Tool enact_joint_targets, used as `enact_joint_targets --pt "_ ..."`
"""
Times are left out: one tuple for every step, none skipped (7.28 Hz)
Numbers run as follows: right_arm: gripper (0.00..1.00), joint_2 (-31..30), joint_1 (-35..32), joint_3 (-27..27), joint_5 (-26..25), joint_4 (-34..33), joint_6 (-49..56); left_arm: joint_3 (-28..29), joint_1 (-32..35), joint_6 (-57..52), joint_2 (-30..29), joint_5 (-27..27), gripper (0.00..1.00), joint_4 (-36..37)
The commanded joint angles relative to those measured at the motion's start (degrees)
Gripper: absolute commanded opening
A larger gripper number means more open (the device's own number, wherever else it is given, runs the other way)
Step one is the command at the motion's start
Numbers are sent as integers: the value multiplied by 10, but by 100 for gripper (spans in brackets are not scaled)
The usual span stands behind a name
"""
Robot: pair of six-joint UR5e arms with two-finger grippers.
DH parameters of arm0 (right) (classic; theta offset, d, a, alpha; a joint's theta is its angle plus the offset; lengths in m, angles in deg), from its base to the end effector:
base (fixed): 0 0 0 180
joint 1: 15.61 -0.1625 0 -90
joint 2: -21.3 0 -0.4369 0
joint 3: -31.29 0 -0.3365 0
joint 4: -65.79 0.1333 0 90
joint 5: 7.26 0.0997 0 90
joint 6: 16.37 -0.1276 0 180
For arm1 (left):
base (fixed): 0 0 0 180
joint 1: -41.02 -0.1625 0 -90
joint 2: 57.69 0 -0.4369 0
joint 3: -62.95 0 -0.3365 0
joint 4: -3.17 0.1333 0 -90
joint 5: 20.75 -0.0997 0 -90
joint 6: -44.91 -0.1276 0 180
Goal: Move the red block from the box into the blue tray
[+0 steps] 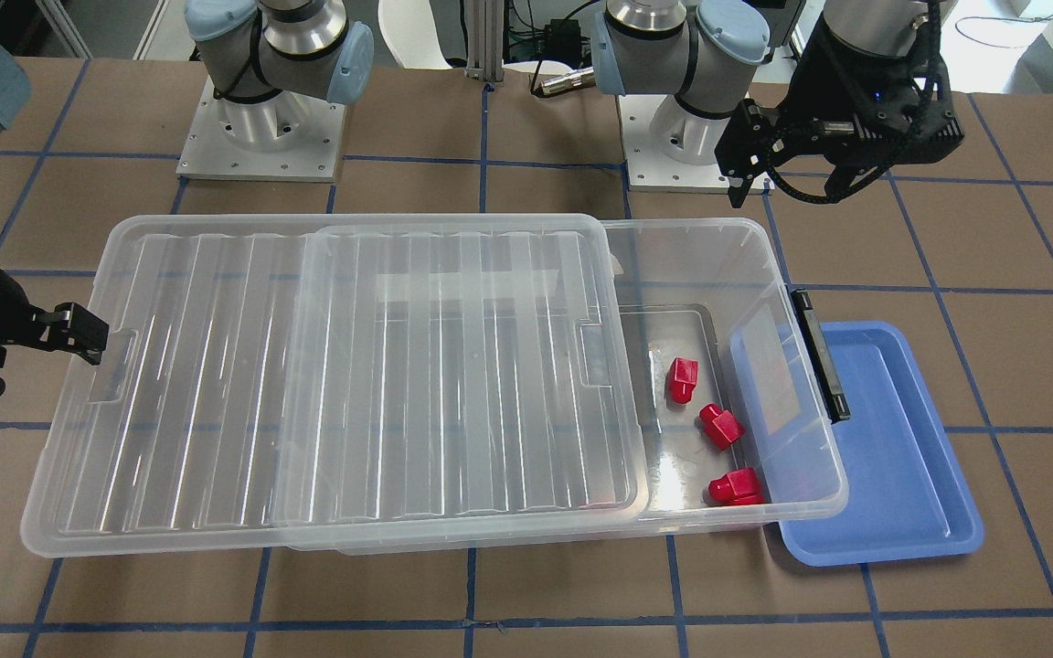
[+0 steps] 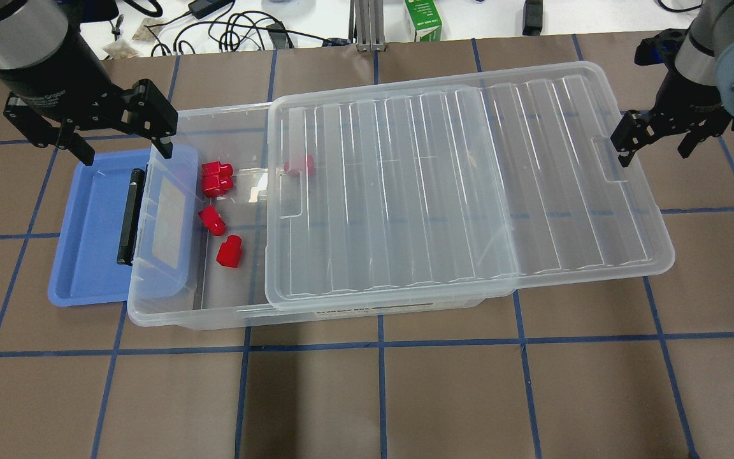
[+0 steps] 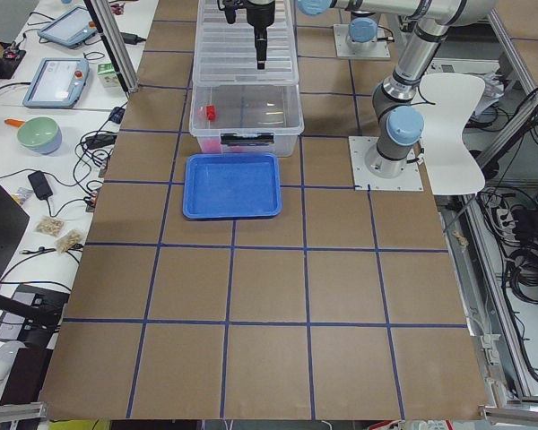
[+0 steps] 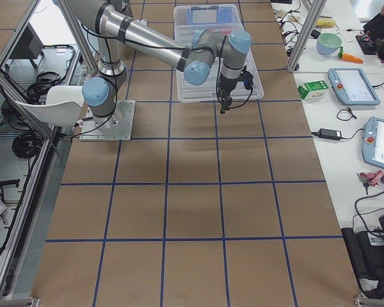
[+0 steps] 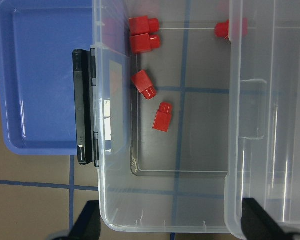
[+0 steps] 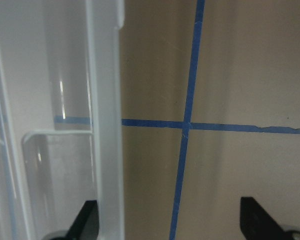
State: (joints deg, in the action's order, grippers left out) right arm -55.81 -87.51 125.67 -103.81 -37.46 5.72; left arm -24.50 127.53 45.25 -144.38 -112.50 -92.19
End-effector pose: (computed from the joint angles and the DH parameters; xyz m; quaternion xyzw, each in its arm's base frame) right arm -0.0454 -0.5210 0.3550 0.0367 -0.9971 -0.0525 0.0416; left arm -0.1042 -0.4174 0.5064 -0.0335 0.9993 -0.0039 0.0154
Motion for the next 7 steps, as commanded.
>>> enact_joint_targets --pt "100 0 8 0 -3 -2 7 -1 1 0 -1 1 100 0" --pt "100 -1 8 0 -10 -2 14 -8 1 -1 0 -2 100 -2" --pt "100 -1 8 0 -9 0 14 -27 1 3 0 1 100 9" --pt "100 -6 7 0 -4 1 13 -46 3 0 -17 3 100 38" --pt "100 -14 4 -4 0 3 8 -85 10 0 -22 3 100 93" --pt "100 -29 2 -18 4 11 6 -133 13 1 -24 3 100 151" --pt "100 -54 1 -31 7 43 7 -176 13 0 -25 2 100 190"
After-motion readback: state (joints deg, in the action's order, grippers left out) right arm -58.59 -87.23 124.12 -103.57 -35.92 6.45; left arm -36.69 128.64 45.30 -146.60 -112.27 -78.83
